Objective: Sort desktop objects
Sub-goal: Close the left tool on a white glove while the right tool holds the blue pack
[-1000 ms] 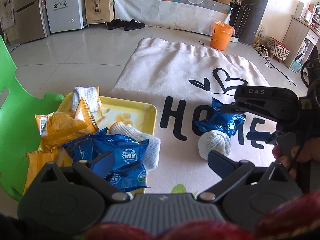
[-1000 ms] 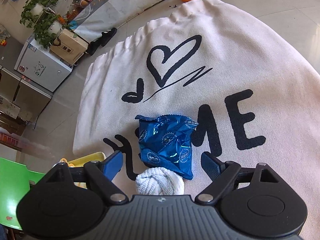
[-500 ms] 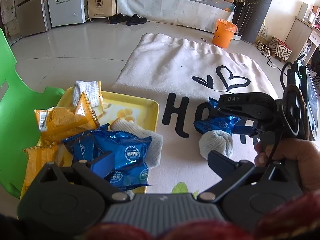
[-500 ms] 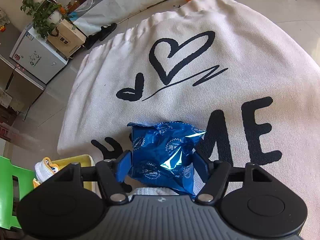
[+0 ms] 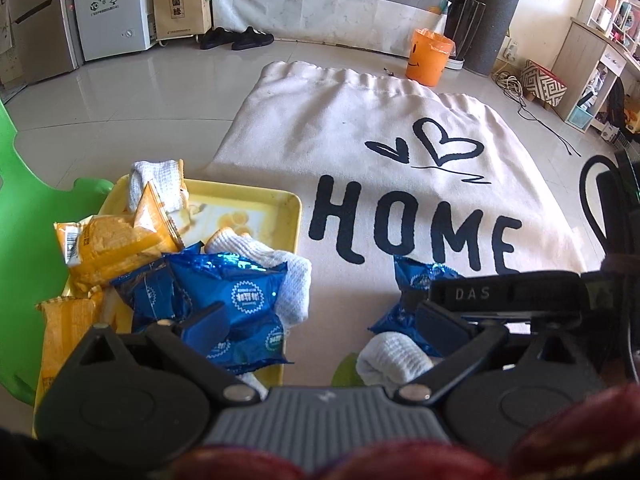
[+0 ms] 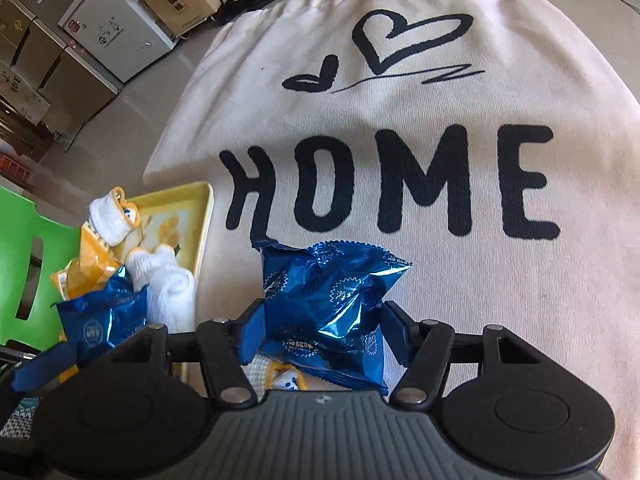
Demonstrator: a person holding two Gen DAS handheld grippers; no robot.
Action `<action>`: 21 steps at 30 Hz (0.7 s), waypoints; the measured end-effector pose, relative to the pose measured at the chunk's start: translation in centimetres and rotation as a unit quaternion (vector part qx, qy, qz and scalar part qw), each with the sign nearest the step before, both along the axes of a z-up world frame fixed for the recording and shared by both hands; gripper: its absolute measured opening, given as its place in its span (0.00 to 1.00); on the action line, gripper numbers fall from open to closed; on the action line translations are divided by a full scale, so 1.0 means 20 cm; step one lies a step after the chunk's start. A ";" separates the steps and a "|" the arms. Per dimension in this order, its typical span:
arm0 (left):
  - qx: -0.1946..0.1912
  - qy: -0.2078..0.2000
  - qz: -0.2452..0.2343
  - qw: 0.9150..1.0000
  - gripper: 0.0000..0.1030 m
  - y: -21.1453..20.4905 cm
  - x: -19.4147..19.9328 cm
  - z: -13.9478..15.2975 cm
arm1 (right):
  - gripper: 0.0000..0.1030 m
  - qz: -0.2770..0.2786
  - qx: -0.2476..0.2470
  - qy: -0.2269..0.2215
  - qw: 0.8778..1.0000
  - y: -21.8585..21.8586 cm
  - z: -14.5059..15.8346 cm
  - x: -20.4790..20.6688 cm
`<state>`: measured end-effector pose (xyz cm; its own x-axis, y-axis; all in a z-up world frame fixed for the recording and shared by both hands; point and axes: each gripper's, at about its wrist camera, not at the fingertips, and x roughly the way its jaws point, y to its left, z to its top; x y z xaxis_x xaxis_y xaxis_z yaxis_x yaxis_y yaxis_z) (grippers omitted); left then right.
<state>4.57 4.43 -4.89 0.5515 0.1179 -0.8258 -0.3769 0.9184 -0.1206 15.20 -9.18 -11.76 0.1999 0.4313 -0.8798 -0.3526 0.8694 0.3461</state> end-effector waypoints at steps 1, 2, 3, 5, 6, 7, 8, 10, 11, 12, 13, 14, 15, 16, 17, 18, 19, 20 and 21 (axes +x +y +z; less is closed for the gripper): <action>-0.003 0.002 -0.003 1.000 0.99 0.00 0.00 -0.01 | 0.60 -0.009 -0.003 0.005 1.000 -0.02 0.00 -0.02; -0.006 0.001 -0.005 1.000 0.99 0.00 -0.01 -0.01 | 0.60 -0.023 -0.005 0.012 1.000 -0.06 0.01 -0.04; -0.007 0.002 -0.009 1.000 0.99 -0.01 -0.01 -0.02 | 0.60 -0.034 -0.007 0.019 0.999 -0.09 0.01 -0.05; -0.005 0.007 -0.021 1.000 0.99 -0.03 -0.02 -0.04 | 0.60 -0.057 -0.012 0.029 0.998 -0.15 0.01 -0.08; -0.005 0.011 -0.026 1.000 0.99 -0.04 -0.02 -0.05 | 0.60 -0.069 -0.017 0.032 0.997 -0.18 0.01 -0.11; -0.010 0.016 -0.032 0.999 0.99 -0.05 -0.02 -0.07 | 0.60 -0.077 -0.021 0.035 0.996 -0.20 0.02 -0.12; -0.019 0.022 -0.036 0.999 0.99 -0.06 -0.02 -0.09 | 0.60 -0.087 -0.025 0.037 0.995 -0.23 0.02 -0.14; -0.036 0.035 -0.039 0.998 0.99 -0.07 -0.02 -0.12 | 0.60 -0.110 -0.032 0.043 0.992 -0.29 0.03 -0.17; -0.040 0.040 -0.041 0.998 0.99 -0.08 -0.02 -0.13 | 0.60 -0.124 -0.033 0.049 0.991 -0.32 0.03 -0.18; -0.039 0.043 -0.043 0.997 0.99 -0.10 -0.02 -0.14 | 0.60 -0.139 -0.031 0.057 0.988 -0.35 0.03 -0.19; -0.037 0.046 -0.049 0.997 0.99 -0.11 -0.02 -0.15 | 0.61 -0.152 -0.026 0.064 0.986 -0.38 0.02 -0.20; -0.035 0.047 -0.055 0.997 0.99 -0.13 -0.02 -0.16 | 0.61 -0.161 -0.021 0.069 0.984 -0.41 0.01 -0.19; -0.033 0.049 -0.061 0.996 0.99 -0.14 -0.01 -0.16 | 0.62 -0.168 -0.015 0.073 0.983 -0.43 0.01 -0.19; -0.031 0.052 -0.064 0.996 0.99 -0.16 -0.01 -0.17 | 0.62 -0.172 -0.012 0.072 0.982 -0.45 0.02 -0.18; -0.029 0.054 -0.066 0.996 0.99 -0.17 0.00 -0.17 | 0.64 -0.175 -0.011 0.068 0.982 -0.46 0.02 -0.17; -0.029 0.055 -0.068 0.996 0.99 -0.17 0.00 -0.18 | 0.66 -0.177 -0.013 0.066 0.982 -0.46 0.02 -0.17; -0.028 0.057 -0.067 0.996 0.99 -0.18 0.01 -0.18 | 0.68 -0.180 -0.011 0.066 0.981 -0.46 0.01 -0.16; -0.027 0.059 -0.066 0.996 0.99 -0.18 0.01 -0.19 | 0.68 -0.181 -0.007 0.070 0.981 -0.46 0.01 -0.15; -0.027 0.061 -0.064 0.996 0.99 -0.18 0.02 -0.19 | 0.68 -0.180 -0.002 0.075 0.981 -0.46 0.00 -0.15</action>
<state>4.89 0.88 -8.77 0.4549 0.0073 -0.8905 -0.2719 0.9534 -0.1311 12.22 -18.32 -11.67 0.2073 0.3533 -0.9123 0.0309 0.9297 0.3670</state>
